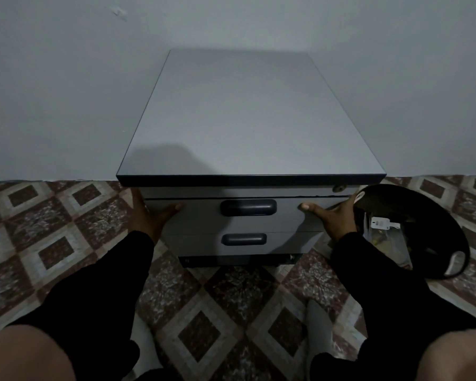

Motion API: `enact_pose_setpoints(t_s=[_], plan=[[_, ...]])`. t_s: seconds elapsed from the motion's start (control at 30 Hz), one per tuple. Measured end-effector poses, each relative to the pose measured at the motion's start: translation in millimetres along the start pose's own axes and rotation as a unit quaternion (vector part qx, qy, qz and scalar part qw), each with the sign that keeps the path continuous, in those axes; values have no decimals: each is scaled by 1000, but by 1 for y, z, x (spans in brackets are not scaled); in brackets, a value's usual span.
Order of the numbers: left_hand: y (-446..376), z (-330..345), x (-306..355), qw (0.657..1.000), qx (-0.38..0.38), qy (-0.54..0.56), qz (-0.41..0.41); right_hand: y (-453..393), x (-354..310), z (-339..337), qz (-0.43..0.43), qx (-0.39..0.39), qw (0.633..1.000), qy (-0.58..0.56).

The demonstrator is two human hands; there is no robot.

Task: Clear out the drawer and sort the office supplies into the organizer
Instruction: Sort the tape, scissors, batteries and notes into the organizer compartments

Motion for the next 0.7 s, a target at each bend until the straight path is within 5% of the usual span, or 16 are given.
enact_pose_setpoints(t_s=[0.47, 0.7], plan=[[5, 3, 3, 999, -2, -9, -42, 23, -20, 1, 1, -16, 1000, -24], [51, -9, 2, 997, -51, 18, -54, 73, -21, -11, -34, -64, 995, 66]])
Point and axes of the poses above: each hand's wrist, its own y-axis away from the middle knuckle, its own z-axis out of the palm, x = y × z, the point moved 7 cm from there along -y, towards the middle knuckle, and after that the axes turned 10 degrees about z, right-handed, at the moved point
